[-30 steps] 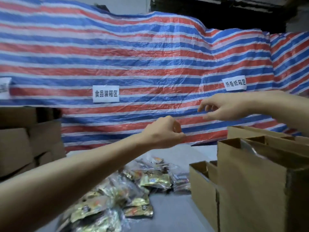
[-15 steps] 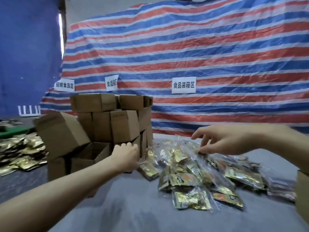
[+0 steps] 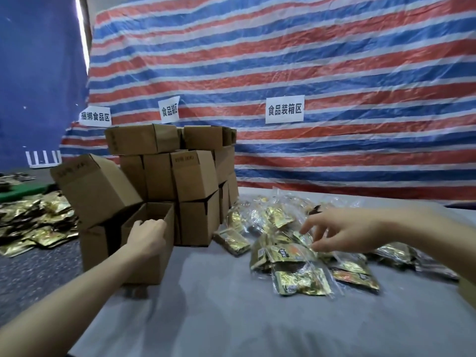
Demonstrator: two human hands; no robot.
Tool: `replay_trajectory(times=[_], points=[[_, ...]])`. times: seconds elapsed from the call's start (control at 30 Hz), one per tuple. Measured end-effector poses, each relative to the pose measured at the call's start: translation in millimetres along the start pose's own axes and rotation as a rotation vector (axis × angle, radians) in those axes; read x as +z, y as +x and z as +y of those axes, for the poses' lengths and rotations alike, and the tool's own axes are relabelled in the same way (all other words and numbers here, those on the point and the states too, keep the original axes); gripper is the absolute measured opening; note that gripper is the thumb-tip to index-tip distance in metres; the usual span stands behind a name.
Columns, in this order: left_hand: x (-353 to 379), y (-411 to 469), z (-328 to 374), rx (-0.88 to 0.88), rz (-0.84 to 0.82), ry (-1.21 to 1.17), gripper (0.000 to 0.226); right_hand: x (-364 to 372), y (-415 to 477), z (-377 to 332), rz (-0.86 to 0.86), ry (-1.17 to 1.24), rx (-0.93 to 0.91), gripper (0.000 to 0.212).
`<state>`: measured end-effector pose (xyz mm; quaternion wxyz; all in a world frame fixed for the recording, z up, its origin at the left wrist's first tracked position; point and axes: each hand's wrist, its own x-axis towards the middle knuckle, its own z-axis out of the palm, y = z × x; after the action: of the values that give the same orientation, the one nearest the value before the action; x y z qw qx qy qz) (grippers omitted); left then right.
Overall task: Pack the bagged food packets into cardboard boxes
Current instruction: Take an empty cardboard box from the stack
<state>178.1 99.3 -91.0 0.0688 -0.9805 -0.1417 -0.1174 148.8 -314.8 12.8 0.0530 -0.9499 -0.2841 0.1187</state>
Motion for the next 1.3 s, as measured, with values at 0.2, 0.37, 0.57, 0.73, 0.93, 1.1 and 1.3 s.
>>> replay_trajectory(times=[0.2, 0.37, 0.57, 0.73, 0.93, 1.1, 1.3], points=[[-18, -21, 41, 0.023, -0.007, -0.139, 0.015, 3, -9, 11, 0.012, 0.023, 0.006, 0.04], [-40, -58, 93, 0.204, -0.06, -0.134, 0.009, 12, -21, 24, 0.008, 0.045, 0.041, 0.04], [-53, -125, 157, 0.595, 0.018, -0.041, 0.023, 26, -42, 43, -0.003, 0.037, 0.1, 0.036], [-62, -163, 200, 0.875, 0.085, -0.116, 0.024, 33, -61, 60, 0.016, 0.056, 0.157, 0.035], [-78, -187, 225, 1.025, 0.167, -0.187, 0.026, 46, -72, 85, 0.224, -0.026, 0.268, 0.055], [-68, -197, 222, 1.154, 0.315, -0.309, 0.028, 62, -69, 94, 0.261, 0.049, 0.306, 0.063], [-18, -174, 210, 1.077, 0.428, -0.632, 0.046, 81, -53, 91, 0.213, 0.135, 0.473, 0.062]])
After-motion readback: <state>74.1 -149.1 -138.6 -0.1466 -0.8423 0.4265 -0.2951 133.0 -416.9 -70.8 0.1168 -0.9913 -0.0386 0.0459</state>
